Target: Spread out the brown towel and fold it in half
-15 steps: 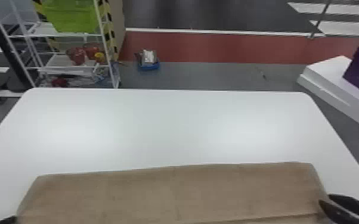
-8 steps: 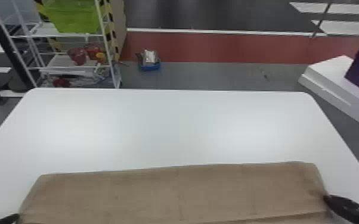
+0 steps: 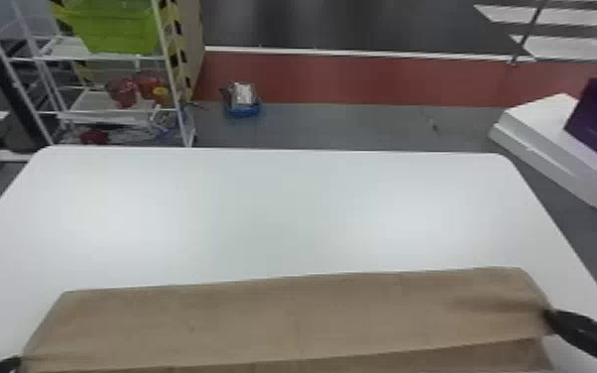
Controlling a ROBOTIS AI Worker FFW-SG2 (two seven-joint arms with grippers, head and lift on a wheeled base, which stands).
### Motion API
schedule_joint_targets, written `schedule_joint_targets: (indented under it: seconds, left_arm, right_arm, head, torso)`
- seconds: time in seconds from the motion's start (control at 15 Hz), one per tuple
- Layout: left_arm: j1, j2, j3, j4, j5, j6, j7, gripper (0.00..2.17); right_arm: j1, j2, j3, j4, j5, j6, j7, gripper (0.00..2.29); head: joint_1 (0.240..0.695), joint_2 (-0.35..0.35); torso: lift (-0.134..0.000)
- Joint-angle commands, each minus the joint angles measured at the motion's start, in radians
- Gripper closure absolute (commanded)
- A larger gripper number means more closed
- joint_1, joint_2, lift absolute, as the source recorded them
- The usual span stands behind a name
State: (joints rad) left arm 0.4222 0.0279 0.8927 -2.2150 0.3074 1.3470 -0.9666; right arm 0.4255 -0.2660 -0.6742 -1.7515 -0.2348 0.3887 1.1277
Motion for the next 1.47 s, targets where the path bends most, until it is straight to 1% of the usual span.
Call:
schedule_joint_targets:
  seconds: [0.0,0.2,0.47,0.8,1.0,1.07,1.13,1.2,1.27,1.33,1.4]
  left_arm:
    - [0.001,-0.008,0.011,-0.017,0.004,0.018,-0.004,1.42]
    - [0.017,-0.013,0.011,-0.020,0.006,0.021,-0.006,1.42]
    - [0.041,-0.022,-0.028,-0.009,-0.028,-0.004,-0.003,1.42]
    - [0.055,-0.025,-0.043,-0.008,-0.074,-0.035,-0.003,1.42]
    - [0.079,-0.022,-0.040,-0.009,-0.082,-0.071,-0.001,1.42]
    - [0.079,-0.023,-0.040,-0.005,-0.080,-0.071,-0.001,1.41]
    - [0.081,-0.025,-0.041,-0.003,-0.080,-0.074,0.002,1.38]
    - [0.081,-0.026,-0.037,-0.005,-0.079,-0.077,-0.006,1.01]
    - [0.081,-0.028,-0.024,-0.009,-0.063,-0.077,-0.024,0.21]
    - [0.081,-0.028,-0.014,-0.017,-0.050,-0.077,-0.034,0.00]
    - [0.079,-0.028,-0.009,-0.022,-0.048,-0.077,-0.037,0.00]
  right_arm:
    - [-0.001,0.001,-0.025,-0.010,-0.020,0.009,0.003,1.33]
    - [-0.004,-0.004,-0.039,-0.010,-0.015,0.019,0.007,1.33]
    - [-0.002,-0.007,-0.019,0.030,0.003,-0.009,0.007,1.33]
    - [0.001,-0.013,0.005,0.064,0.029,-0.052,-0.002,1.33]
    - [0.001,-0.019,0.005,0.067,0.029,-0.052,-0.002,1.32]
    - [0.001,-0.019,0.005,0.070,0.025,-0.058,-0.005,1.15]
    - [0.001,-0.018,0.005,0.072,0.022,-0.070,-0.006,0.77]
    - [0.001,-0.015,0.007,0.072,0.019,-0.080,-0.006,0.49]
    - [0.001,-0.013,0.005,0.072,0.014,-0.083,-0.006,0.23]
    - [0.001,-0.012,0.004,0.072,0.009,-0.101,-0.006,0.09]
    - [0.002,-0.012,0.001,0.073,0.006,-0.104,-0.006,0.08]
  head:
    - [0.695,-0.062]
    - [0.695,-0.082]
    - [0.695,-0.107]
    - [0.695,-0.113]
    - [0.695,-0.101]
    - [0.695,-0.098]
    - [0.695,-0.097]
    - [0.695,-0.097]
    - [0.695,-0.096]
    - [0.695,-0.097]
    - [0.695,-0.098]
  torso:
    - [-0.123]
    - [-0.123]
    - [-0.123]
    - [-0.123]
    - [-0.123]
    - [-0.123]
    - [-0.123]
    - [-0.123]
    - [-0.123]
    - [-0.123]
    - [-0.123]
